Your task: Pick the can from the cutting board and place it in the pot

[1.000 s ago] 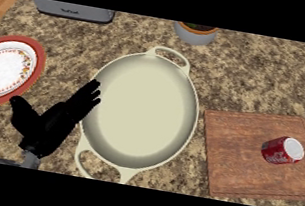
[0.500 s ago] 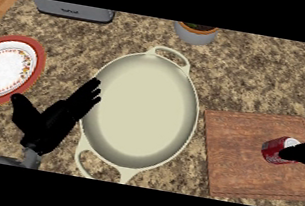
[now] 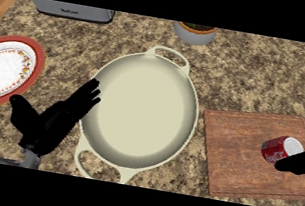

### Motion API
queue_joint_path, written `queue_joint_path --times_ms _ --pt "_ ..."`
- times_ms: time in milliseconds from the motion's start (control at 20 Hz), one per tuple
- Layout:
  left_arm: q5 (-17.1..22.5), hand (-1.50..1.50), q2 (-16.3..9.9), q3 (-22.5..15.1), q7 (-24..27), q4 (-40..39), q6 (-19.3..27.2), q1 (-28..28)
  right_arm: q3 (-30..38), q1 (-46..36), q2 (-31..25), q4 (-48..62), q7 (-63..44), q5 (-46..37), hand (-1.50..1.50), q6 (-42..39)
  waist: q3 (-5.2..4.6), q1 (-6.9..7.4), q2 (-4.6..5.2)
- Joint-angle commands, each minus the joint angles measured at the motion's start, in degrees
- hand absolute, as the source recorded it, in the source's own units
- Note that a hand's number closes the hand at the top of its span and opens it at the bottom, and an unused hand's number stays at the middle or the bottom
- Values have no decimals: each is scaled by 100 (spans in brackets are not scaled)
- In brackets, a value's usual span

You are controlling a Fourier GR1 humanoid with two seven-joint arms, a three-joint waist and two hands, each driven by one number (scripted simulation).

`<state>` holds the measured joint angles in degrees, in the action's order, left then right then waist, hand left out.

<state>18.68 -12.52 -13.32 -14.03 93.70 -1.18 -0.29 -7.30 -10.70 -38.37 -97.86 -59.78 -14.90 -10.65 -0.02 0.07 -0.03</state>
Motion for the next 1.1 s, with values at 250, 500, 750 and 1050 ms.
queue_joint_path --times_ms 250,500,750,1050 --pt "71 0 104 277 -517 121 -41 -385 -69 -29 430 700 39 -446 -150 -289 2 14 11" --pt "-118 0 261 258 -156 10 -199 -69 411 151 335 608 135 -437 -150 -596 1 -6 4" --pt "-201 0 265 337 -428 271 -241 -20 257 -84 926 1074 243 -976 -150 -380 2 18 5" --pt "-336 0 378 492 -566 141 -281 -269 374 495 1103 743 404 -1312 -150 -475 1 -16 0"
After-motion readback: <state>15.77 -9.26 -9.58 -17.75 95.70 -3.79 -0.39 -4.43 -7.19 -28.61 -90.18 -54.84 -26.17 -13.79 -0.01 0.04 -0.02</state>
